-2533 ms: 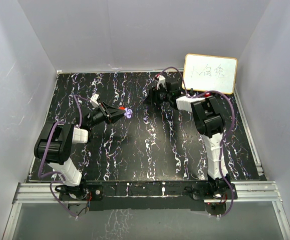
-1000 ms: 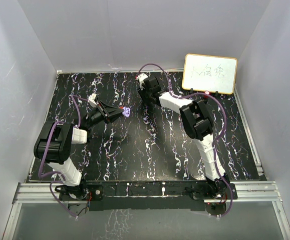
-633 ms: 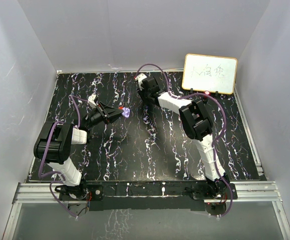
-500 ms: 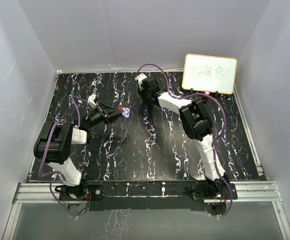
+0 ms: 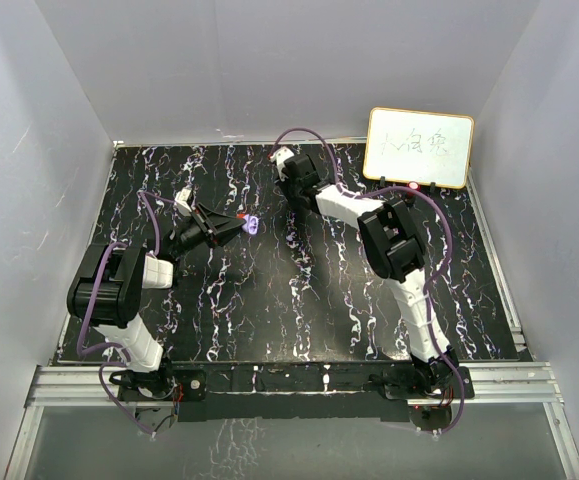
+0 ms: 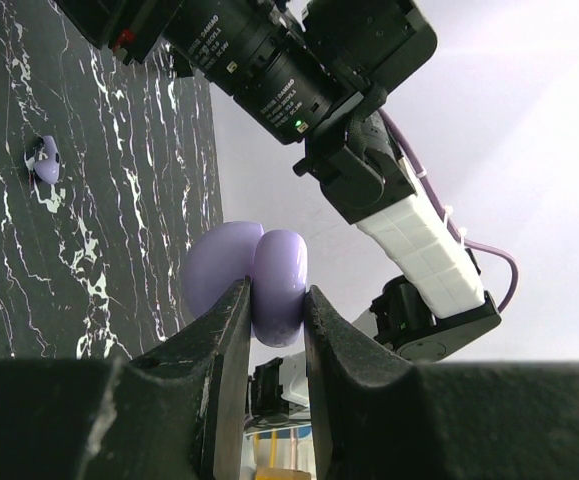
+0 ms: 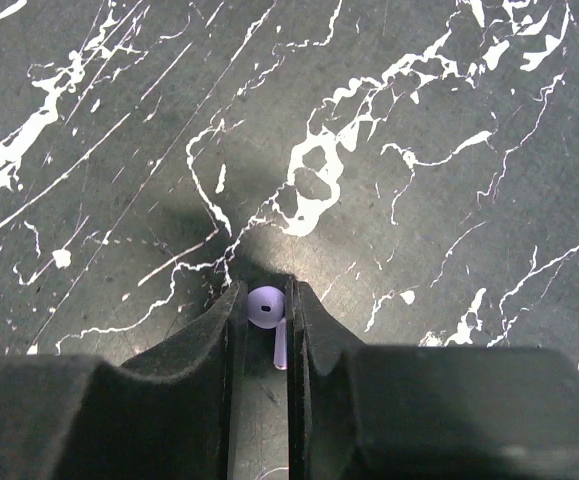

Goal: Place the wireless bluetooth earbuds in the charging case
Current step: Pick up the earbud from the center of the board, then place the earbud in the charging case.

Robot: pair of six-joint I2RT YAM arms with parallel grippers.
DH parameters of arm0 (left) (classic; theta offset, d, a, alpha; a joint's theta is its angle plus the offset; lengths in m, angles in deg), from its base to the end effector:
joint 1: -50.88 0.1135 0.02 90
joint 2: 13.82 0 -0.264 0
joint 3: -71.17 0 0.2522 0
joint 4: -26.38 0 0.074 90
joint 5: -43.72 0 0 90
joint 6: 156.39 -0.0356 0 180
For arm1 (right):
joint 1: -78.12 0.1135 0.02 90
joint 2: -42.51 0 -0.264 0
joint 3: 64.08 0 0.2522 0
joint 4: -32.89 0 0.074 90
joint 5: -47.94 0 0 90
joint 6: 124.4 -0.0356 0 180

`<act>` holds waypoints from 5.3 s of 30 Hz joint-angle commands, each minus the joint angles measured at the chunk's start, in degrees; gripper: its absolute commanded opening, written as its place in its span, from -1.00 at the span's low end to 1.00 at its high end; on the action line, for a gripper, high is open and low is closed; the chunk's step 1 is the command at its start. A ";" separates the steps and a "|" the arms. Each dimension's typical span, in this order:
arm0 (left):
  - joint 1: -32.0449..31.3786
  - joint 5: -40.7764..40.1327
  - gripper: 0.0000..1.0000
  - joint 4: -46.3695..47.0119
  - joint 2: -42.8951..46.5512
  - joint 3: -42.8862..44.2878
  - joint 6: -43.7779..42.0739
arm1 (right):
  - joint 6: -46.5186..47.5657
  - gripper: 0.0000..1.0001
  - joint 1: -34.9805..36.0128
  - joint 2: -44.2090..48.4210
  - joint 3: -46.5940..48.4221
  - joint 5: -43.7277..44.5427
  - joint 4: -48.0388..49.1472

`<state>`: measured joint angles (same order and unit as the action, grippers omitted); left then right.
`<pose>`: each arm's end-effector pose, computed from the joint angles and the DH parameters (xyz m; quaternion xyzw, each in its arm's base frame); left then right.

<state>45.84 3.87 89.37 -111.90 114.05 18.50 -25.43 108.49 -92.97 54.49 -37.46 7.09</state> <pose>0.2934 -0.0533 0.1809 -0.1373 0.6616 -0.6794 0.2860 0.4587 0.2655 0.1510 -0.2929 0.8673 0.0383 0.4006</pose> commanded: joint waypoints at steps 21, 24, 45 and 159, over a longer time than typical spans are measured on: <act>1.31 5.32 -1.00 4.65 -2.89 3.50 4.52 | -18.63 -0.93 -5.32 33.77 -40.43 -33.16 51.04; 1.35 5.95 -1.00 6.04 -3.33 4.13 6.43 | -22.79 -0.93 -5.40 35.34 -44.97 -36.37 60.74; -3.69 2.67 -1.00 22.28 -11.48 9.47 20.46 | -38.70 -1.00 -3.58 32.79 -56.09 -40.62 100.78; -7.16 -12.83 -1.00 25.57 -6.72 17.02 45.20 | -35.81 -1.00 -2.73 18.30 -38.71 -36.29 116.16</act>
<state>38.76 -8.39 95.73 -121.06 129.35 51.74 -62.49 106.09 -75.94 14.84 -73.24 103.90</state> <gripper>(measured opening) 0.228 0.164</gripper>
